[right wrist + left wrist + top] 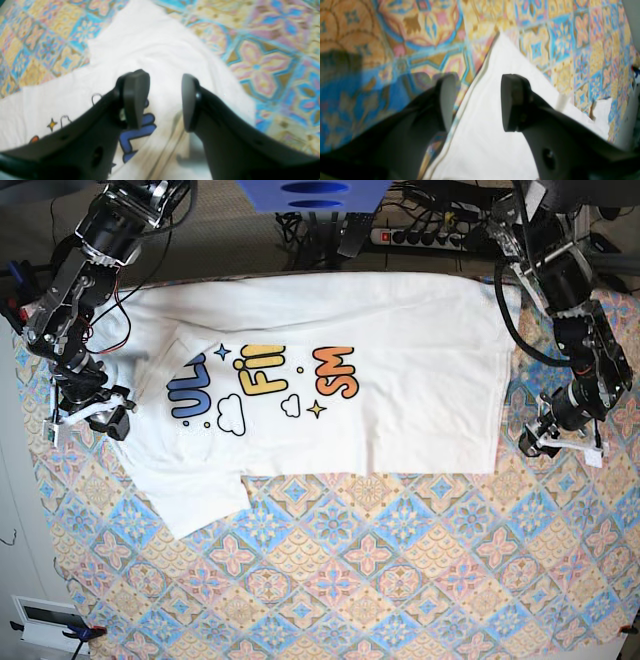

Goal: Fold the T-shirt properly
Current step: 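Release and move both grippers down along the shirt's side edges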

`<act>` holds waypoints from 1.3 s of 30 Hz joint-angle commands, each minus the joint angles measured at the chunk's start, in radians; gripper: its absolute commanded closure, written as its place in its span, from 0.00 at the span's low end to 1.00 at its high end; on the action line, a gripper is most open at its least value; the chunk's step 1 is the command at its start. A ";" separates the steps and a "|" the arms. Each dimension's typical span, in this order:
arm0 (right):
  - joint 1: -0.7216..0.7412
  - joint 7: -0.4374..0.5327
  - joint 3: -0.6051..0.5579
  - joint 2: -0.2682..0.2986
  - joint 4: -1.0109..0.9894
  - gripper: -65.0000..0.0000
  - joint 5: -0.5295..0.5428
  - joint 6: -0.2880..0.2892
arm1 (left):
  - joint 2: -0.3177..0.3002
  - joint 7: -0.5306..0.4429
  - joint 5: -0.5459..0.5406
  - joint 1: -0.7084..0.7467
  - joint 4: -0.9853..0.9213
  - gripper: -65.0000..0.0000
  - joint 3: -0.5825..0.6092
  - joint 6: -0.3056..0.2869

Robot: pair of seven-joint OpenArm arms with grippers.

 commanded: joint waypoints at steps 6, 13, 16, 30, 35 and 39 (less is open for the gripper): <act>0.118 0.021 -0.053 0.017 -0.083 0.63 -0.066 -0.002 | -0.016 -0.159 0.073 -0.144 -0.189 0.56 0.130 -0.004; 0.132 0.024 -0.053 0.017 -0.090 0.63 -0.096 -0.002 | -0.008 -0.334 0.076 -0.185 -0.351 0.56 0.329 0.000; 0.132 0.040 -0.053 0.017 -0.090 0.63 -0.096 -0.002 | 0.006 -0.378 0.077 -0.211 -0.449 0.56 0.344 0.000; 0.132 0.043 -0.055 0.017 -0.093 0.63 -0.098 -0.002 | 0.043 -0.335 0.071 -0.210 -0.464 1.00 0.346 -0.009; 0.155 0.043 -0.103 0.054 -0.192 0.63 -0.155 -0.002 | 0.037 -0.334 0.074 -0.179 -0.407 1.00 0.344 -0.009; 0.226 0.092 -0.196 0.095 -0.268 0.63 -0.213 -0.002 | 0.037 -0.331 0.079 -0.071 -0.214 1.00 0.344 -0.007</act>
